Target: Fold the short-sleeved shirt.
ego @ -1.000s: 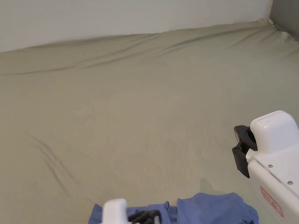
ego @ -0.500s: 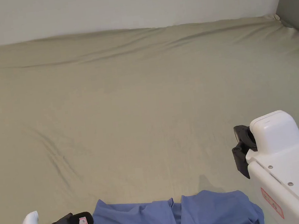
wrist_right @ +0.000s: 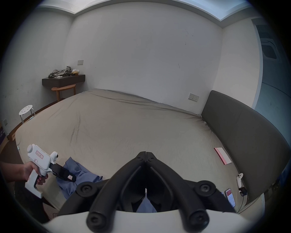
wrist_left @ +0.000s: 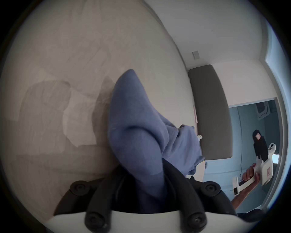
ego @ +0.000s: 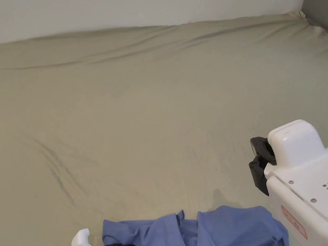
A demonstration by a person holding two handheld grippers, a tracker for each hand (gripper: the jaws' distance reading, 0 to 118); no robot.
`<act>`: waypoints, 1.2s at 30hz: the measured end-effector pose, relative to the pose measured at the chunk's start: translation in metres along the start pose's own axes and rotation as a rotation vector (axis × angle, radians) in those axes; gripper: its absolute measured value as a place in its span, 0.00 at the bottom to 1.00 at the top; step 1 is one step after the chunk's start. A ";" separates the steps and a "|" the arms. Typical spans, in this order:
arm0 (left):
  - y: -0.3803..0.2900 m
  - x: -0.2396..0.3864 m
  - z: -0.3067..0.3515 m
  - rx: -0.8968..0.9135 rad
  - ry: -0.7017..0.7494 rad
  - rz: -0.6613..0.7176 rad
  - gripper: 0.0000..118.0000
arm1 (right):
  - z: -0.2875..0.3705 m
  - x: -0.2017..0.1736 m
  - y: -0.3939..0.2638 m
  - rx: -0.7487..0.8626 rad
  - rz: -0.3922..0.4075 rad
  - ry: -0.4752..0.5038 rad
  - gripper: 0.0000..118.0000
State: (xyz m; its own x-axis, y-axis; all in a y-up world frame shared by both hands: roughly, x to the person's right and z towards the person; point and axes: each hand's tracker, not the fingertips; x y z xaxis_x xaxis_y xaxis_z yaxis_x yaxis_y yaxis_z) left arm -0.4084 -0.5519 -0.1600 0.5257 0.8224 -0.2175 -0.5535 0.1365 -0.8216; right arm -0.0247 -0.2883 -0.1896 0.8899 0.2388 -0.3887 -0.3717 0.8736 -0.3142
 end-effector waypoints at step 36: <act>0.031 0.118 0.061 0.108 0.604 -0.375 0.09 | 0.008 -0.011 0.009 0.048 0.030 0.041 0.00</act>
State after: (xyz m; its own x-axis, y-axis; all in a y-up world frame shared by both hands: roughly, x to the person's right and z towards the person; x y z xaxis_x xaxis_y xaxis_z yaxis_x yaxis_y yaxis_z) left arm -0.4031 -0.4172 -0.1783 0.9412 0.2647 -0.2097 -0.3098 0.4294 -0.8483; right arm -0.0355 -0.2801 -0.1816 0.8667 0.2482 -0.4327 -0.3838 0.8859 -0.2607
